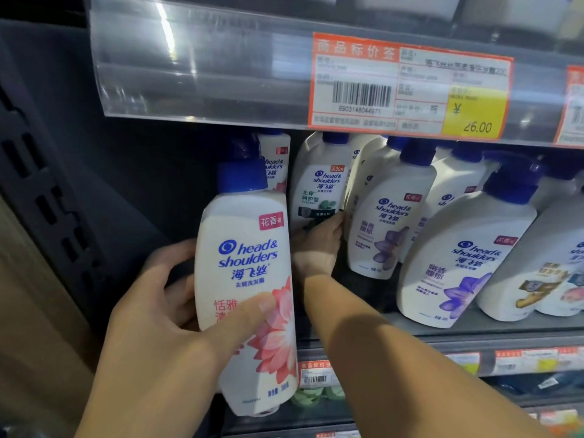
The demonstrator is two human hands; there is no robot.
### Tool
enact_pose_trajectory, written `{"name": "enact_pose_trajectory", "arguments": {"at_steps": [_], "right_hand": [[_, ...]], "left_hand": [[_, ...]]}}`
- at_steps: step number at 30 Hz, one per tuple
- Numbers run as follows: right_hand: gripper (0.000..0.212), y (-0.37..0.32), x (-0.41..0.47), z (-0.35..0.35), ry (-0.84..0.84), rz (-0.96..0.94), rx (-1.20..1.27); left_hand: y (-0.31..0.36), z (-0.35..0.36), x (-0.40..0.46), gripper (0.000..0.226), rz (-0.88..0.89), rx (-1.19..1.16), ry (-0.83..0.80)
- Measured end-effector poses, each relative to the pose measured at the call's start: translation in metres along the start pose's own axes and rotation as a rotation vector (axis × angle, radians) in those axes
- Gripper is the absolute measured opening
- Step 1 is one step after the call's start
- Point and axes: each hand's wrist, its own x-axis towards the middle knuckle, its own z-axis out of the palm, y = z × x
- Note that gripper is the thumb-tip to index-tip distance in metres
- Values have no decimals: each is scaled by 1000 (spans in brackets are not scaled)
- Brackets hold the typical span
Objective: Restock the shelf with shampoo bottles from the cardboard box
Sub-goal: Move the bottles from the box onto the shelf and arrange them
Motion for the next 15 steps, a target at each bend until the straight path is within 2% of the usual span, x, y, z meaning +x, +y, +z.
{"name": "enact_pose_trajectory", "arguments": {"at_steps": [6,10,12,15], "right_hand": [[85,6,4,-3,-32,-83,-27],[87,3,0,-6,-79,-58,3],[84,1,-6,-8,-101,-46,-2],[71,6,-25,-24,-150,-146,-88]], "left_hand": [[0,-1,2,76,-10,-33,-4],[0,1,3,68,-6,-50,4],[1,2,4,64,5,-50,-3],[5,4,8,62,19,-64,-6]]}}
